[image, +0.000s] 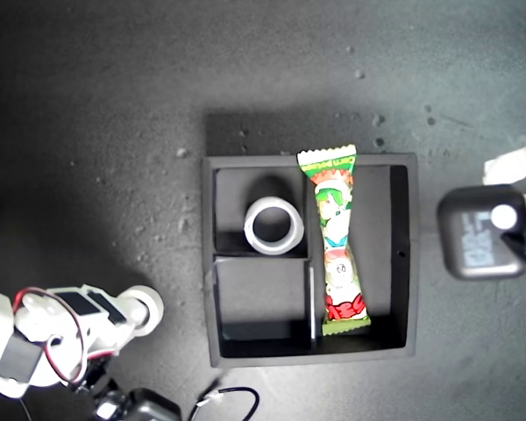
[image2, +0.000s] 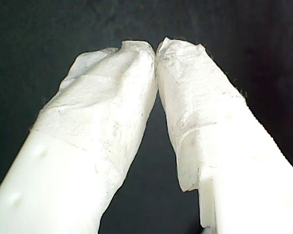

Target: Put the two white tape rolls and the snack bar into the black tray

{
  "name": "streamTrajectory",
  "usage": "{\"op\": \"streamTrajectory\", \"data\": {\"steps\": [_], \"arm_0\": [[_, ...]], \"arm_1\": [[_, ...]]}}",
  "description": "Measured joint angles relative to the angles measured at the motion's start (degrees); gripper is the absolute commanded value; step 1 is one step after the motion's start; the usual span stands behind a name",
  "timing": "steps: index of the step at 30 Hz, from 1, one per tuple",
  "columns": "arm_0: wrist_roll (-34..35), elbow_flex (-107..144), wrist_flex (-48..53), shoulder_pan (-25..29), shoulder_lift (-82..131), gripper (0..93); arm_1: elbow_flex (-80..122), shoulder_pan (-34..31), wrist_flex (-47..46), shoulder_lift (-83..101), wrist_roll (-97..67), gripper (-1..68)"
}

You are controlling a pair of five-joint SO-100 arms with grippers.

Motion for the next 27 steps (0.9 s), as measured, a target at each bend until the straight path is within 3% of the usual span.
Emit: {"op": "streamTrajectory", "data": {"steps": [7,18,27], "arm_0": [[2.46,-7.65,12.57,-4.13,0.97,0.0],[17.58,-37.35,33.4,-12.74,-0.97,0.0],[23.38,-72.51,47.29,-13.01,-23.73,0.0]], "arm_1": [[27.07,-1.32,-12.13,19.07,2.29,-0.6],[68.12,-1.41,-30.94,43.15,3.6,-0.6],[80.95,-1.76,-37.88,48.25,4.39,-0.6]]}}
